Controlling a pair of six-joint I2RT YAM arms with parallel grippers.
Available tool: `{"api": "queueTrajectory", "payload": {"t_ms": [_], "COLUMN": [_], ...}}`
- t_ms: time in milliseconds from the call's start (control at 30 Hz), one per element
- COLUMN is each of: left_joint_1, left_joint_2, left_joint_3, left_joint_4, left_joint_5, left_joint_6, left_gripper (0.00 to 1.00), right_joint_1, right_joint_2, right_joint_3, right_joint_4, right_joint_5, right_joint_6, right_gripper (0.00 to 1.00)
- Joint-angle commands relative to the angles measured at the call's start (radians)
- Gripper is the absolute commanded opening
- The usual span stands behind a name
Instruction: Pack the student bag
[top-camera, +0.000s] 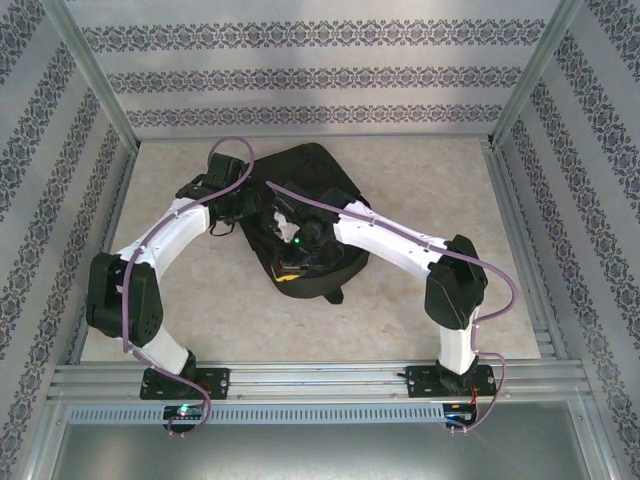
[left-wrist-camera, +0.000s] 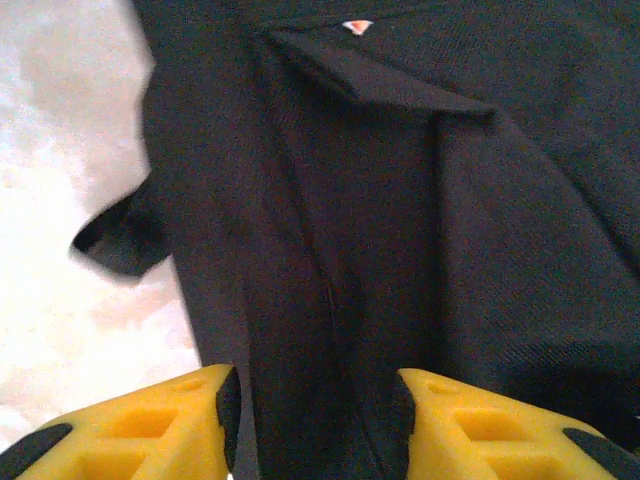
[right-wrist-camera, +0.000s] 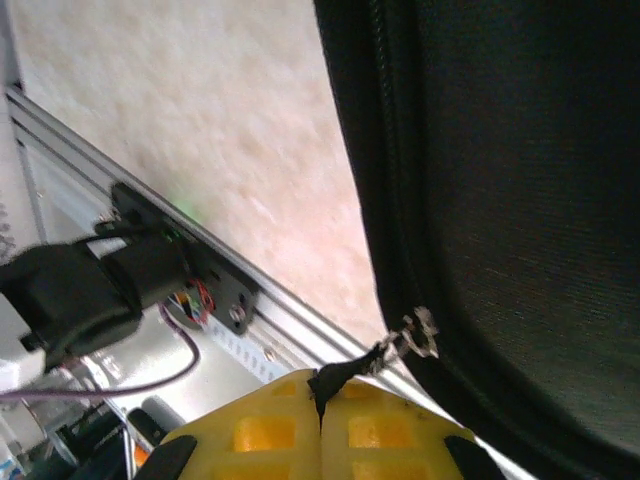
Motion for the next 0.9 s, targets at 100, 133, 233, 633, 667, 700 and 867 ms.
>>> {"api": "queueTrajectory", "payload": {"t_ms": [100, 133, 233, 633, 667, 700, 867], "left_joint_1": [0.001, -0.004, -0.028, -0.034, -0.034, -0.034, -0.034], "left_joint_2": [-0.214, -0.246, -0.300, -0.243, -0.234, -0.225, -0.187], "left_joint_3": [-0.161, -0.204, -0.277, -0.357, -0.356, -0.357, -0.327], "left_joint_4": [-0.017, -0.001, 0.007, 0.141, 0.147, 0.154, 0.153], "left_joint_5": [0.129, 0.168, 0.204, 0.258, 0.259, 0.260, 0.255], "left_joint_6": [-0.192, -0.230, -0.267, -0.310, -0.309, -0.308, -0.289], "left_gripper": [0.50, 0.51, 0.55, 0.40, 0.35, 0.32, 0.02], "right_joint_1": [-0.016, -0.020, -0.039, -0.069, -0.069, -0.069, -0.066], "right_joint_2": [0.023, 0.027, 0.008, -0.011, -0.007, -0.004, 0.020], "right_joint_3": [0.052, 0.054, -0.013, -0.113, -0.109, -0.105, -0.094], "right_joint_4": [0.149, 0.130, 0.185, 0.285, 0.272, 0.260, 0.134], "right_joint_5": [0.038, 0.037, -0.012, -0.098, -0.100, -0.103, -0.133], "right_joint_6": [0.064, 0.064, 0.089, 0.149, 0.149, 0.147, 0.135], "right_gripper": [0.00, 0.00, 0.00, 0.00, 0.00, 0.00, 0.00]}}
